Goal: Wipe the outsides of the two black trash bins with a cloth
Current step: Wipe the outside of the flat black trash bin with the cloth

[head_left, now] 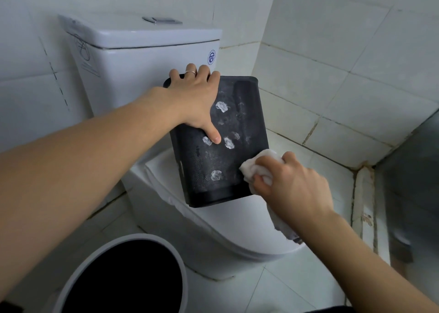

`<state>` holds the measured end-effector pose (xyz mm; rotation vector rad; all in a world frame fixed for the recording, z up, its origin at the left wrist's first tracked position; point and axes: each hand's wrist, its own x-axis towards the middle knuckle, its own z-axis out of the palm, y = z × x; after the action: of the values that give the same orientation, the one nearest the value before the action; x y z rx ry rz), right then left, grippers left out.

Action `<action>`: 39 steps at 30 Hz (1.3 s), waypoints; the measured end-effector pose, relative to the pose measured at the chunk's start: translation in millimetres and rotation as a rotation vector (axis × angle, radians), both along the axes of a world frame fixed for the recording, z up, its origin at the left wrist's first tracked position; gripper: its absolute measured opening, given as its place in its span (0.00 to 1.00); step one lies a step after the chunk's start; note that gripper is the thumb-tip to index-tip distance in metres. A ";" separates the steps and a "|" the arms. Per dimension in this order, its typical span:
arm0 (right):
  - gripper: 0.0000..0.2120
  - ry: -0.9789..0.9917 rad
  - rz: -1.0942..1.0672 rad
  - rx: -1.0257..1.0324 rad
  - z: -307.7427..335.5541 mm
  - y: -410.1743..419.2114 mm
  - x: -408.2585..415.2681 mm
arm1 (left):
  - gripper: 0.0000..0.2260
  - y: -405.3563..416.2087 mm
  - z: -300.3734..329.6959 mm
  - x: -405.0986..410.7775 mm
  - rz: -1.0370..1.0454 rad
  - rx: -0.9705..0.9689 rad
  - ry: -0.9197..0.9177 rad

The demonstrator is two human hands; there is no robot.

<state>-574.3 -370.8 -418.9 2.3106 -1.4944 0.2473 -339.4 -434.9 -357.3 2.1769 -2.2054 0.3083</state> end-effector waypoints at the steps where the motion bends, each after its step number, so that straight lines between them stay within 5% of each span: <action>1: 0.10 -0.018 -0.026 0.025 0.1 0.4 -0.9 | 0.59 0.3 -0.1 0.1 0.001 0.000 0.000; 9: 0.07 -0.104 0.115 0.082 -14.1 15.5 10.2 | 0.59 -1.9 -0.4 -1.6 -0.013 -0.004 -0.010; 21: 0.25 -0.196 -0.028 0.185 -2.8 4.6 -0.8 | 0.58 -2.6 -0.5 -3.5 -0.022 -0.003 -0.005; 39: 0.23 -0.235 -0.041 0.157 2.0 -2.2 -5.7 | 0.58 2.8 -0.9 -5.4 -0.001 -0.002 -0.006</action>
<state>-579.9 -373.0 -416.9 2.4388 -1.7279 0.4166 -344.7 -432.2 -358.1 2.1767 -2.2082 0.3169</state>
